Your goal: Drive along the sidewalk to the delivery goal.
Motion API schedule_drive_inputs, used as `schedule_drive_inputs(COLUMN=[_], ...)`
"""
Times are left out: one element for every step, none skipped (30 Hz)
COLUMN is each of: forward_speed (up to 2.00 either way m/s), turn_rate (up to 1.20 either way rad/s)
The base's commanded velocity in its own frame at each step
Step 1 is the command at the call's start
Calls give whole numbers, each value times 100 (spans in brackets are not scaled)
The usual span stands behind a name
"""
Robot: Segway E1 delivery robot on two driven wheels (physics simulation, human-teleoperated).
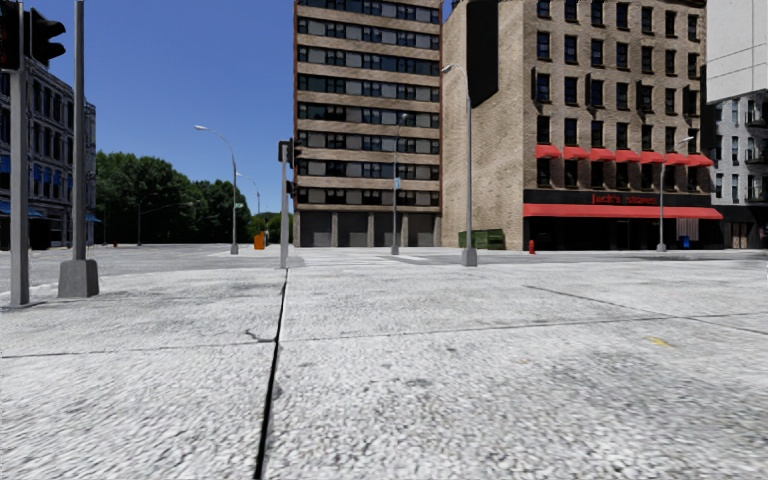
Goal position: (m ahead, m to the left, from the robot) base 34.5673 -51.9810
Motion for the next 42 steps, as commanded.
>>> schedule_drive_inputs(forward_speed=[200,200,200,200,200,200,200,200,200,200,200,200,200,200,200,200,200,200,200,200,200,200,200,200,200,200,200,200,200,200,200,200,200,200,200,200,200,200,200,200,200,200], turn_rate=[0,0,0,0,0,0,0,0,0,0,0,0,0,0,0,0,0,0,0,0,0,0,0,0,0,0,0,0,0,0,0,0,0,0,0,0,0,0,0,0,0,0])
